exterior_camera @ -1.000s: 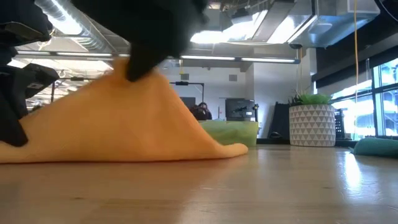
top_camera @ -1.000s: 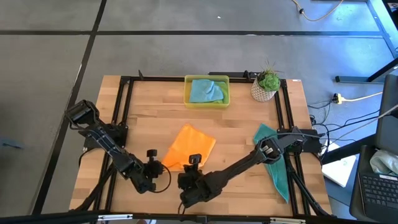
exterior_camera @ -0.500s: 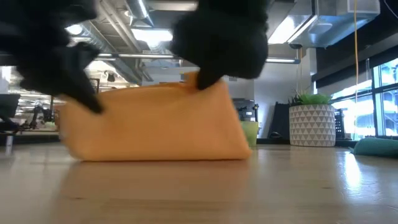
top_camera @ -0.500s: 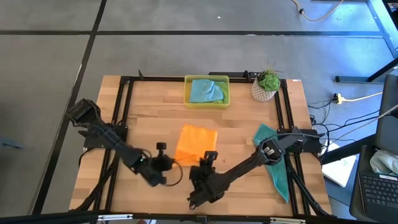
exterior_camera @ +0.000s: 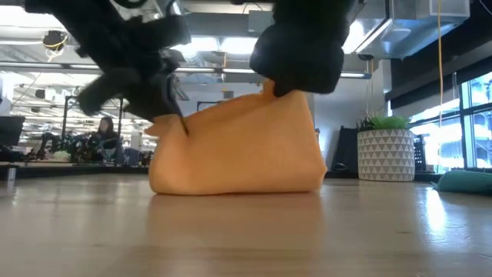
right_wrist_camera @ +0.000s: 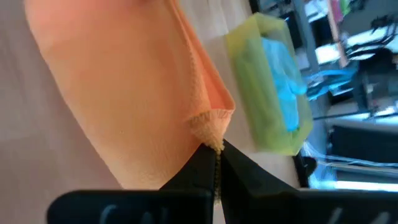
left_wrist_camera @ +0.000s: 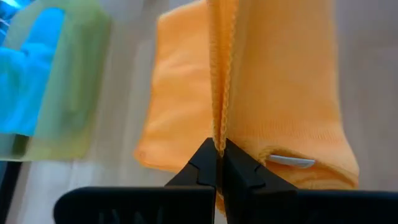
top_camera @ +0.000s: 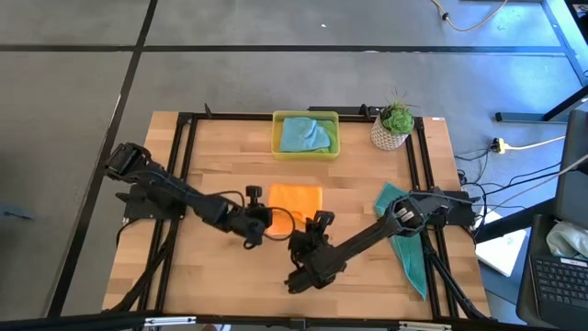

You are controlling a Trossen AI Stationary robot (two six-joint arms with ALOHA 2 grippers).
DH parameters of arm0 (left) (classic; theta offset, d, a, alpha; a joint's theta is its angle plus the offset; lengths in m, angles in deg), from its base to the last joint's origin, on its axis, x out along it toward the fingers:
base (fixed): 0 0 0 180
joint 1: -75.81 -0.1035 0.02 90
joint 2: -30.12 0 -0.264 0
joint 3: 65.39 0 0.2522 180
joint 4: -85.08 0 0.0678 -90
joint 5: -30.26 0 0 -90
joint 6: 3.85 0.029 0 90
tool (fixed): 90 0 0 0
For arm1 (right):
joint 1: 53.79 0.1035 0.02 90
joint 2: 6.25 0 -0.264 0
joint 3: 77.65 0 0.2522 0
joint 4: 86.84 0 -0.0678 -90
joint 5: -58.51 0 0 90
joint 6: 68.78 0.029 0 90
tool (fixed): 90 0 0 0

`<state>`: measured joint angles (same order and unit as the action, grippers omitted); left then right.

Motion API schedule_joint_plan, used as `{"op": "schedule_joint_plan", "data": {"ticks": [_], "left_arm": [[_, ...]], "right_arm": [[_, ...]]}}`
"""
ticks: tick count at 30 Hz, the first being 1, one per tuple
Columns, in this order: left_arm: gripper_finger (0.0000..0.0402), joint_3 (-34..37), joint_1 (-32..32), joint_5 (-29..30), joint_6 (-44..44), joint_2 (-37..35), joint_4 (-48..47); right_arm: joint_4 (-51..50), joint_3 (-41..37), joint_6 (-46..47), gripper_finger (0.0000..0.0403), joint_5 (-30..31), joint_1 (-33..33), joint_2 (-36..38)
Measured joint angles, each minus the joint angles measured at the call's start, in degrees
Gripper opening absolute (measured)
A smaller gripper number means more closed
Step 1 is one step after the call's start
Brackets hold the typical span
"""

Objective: Fold microfiber towels
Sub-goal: Fold the orange cloth

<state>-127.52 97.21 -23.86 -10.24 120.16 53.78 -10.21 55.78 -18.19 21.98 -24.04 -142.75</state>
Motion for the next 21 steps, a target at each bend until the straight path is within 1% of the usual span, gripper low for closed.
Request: {"op": "schedule_joint_plan", "data": {"ticks": [5,8,10,12,16,18,21], "left_arm": [[0.0,0.21,-3.46,0.04,3.65,0.0,3.43],[0.0002,0.21,-4.89,-0.74,6.97,0.0,6.0],[0.0001,0.21,-5.71,-0.87,8.94,0.0,6.87],[0.0001,0.26,-6.76,-1.46,10.42,0.0,6.84],[0.0005,0.34,-9.49,-4.03,11.48,0.0,6.22],[0.0006,0.38,-10.63,-4.44,11.67,0.0,6.14],[0.0003,0.37,-12.42,-5.98,12.99,0.0,6.53]], "right_arm": [[3.83,-9.45,0.06,0.0012,-2.66,-3.16,5.84],[9.14,-16.92,-0.98,0.0012,-3.83,-5.06,11.62],[16.17,-22.98,-3.6,0.0012,-5.4,-5.96,16.13],[26.11,-29.91,-8.22,0.0012,-7.48,-7.0,20.35],[46.79,-43.34,-17.92,0.0012,-14.51,-9.65,28.28],[55.51,-49.18,-21.69,0.0012,-17.87,-11.24,30.58],[63.88,-55.66,-24.42,0.0012,-21.26,-13.94,32.69]]}}
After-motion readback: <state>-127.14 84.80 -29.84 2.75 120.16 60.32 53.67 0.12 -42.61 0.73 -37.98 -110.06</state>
